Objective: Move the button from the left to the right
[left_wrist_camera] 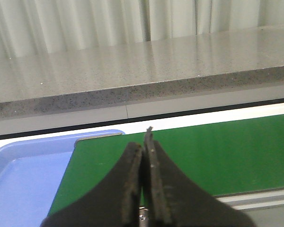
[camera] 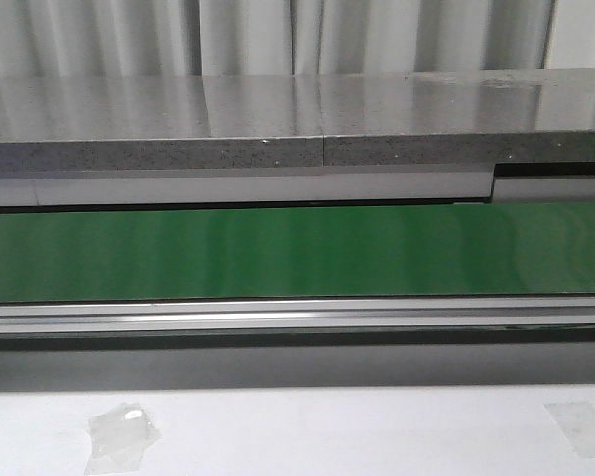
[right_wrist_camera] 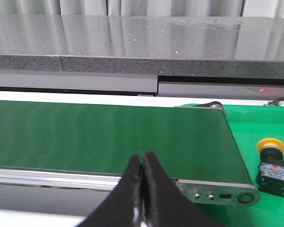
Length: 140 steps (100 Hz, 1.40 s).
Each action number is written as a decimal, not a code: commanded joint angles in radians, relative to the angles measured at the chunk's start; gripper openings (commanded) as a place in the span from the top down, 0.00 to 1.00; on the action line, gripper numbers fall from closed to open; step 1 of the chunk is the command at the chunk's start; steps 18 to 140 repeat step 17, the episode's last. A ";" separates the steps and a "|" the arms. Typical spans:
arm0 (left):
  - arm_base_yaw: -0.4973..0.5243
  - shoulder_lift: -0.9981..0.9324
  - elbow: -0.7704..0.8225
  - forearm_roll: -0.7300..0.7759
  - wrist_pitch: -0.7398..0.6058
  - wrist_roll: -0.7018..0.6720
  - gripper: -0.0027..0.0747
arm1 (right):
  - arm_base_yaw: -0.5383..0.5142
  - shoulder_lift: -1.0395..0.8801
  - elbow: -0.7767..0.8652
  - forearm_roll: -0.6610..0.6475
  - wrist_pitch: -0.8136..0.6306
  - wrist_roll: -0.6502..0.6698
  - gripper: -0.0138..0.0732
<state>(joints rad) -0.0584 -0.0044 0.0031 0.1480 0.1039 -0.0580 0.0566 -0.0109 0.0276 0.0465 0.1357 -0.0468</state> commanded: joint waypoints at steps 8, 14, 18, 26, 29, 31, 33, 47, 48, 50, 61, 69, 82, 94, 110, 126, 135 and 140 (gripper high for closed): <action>0.002 -0.031 0.042 -0.009 -0.078 -0.006 0.99 | 0.000 -0.019 -0.017 0.000 -0.083 -0.005 0.92; 0.002 -0.031 0.042 -0.009 -0.078 -0.006 0.99 | 0.000 -0.019 -0.017 0.000 -0.083 -0.005 0.92; 0.002 -0.031 0.042 -0.009 -0.078 -0.006 0.99 | 0.000 -0.019 -0.017 0.000 -0.083 -0.005 0.92; 0.002 -0.031 0.042 -0.009 -0.078 -0.006 0.99 | 0.000 -0.019 -0.017 0.000 -0.083 -0.005 0.92; 0.002 -0.031 0.042 -0.009 -0.078 -0.006 0.99 | 0.000 -0.019 -0.017 0.000 -0.083 -0.005 0.92; 0.002 -0.031 0.042 -0.009 -0.078 -0.006 0.99 | 0.000 -0.019 -0.017 0.000 -0.083 -0.005 0.92; 0.002 -0.031 0.042 -0.009 -0.078 -0.006 0.99 | 0.000 -0.019 -0.017 0.000 -0.083 -0.005 0.92; 0.002 -0.031 0.042 -0.009 -0.078 -0.006 0.99 | 0.000 -0.019 -0.017 0.000 -0.083 -0.005 0.92; 0.002 -0.031 0.042 -0.009 -0.078 -0.006 0.99 | 0.000 -0.019 -0.017 0.000 -0.083 -0.005 0.92; 0.002 -0.031 0.042 -0.009 -0.078 -0.006 0.99 | 0.000 -0.019 -0.017 0.000 -0.083 -0.005 0.92; 0.002 -0.031 0.042 -0.009 -0.078 -0.006 0.99 | 0.000 -0.019 -0.017 0.000 -0.083 -0.005 0.92; 0.002 -0.031 0.042 -0.009 -0.078 -0.006 0.99 | 0.000 -0.019 -0.017 0.000 -0.083 -0.005 0.92; 0.002 -0.031 0.042 -0.009 -0.078 -0.006 0.99 | 0.000 -0.019 -0.017 0.000 -0.083 -0.005 0.92; 0.002 -0.031 0.042 -0.009 -0.078 -0.006 0.99 | 0.000 -0.019 -0.017 0.000 -0.083 -0.005 0.92; 0.002 -0.031 0.042 -0.009 -0.078 -0.006 0.99 | 0.000 -0.019 -0.017 0.000 -0.083 -0.005 0.92; 0.002 -0.031 0.042 -0.009 -0.078 -0.006 0.99 | 0.000 -0.019 -0.017 0.000 -0.083 -0.005 0.92; 0.002 -0.031 0.042 -0.009 -0.078 -0.006 0.99 | 0.000 -0.019 -0.017 0.000 -0.083 -0.005 0.92; 0.002 -0.031 0.042 -0.009 -0.078 -0.006 0.99 | 0.000 -0.019 -0.017 0.000 -0.083 -0.005 0.92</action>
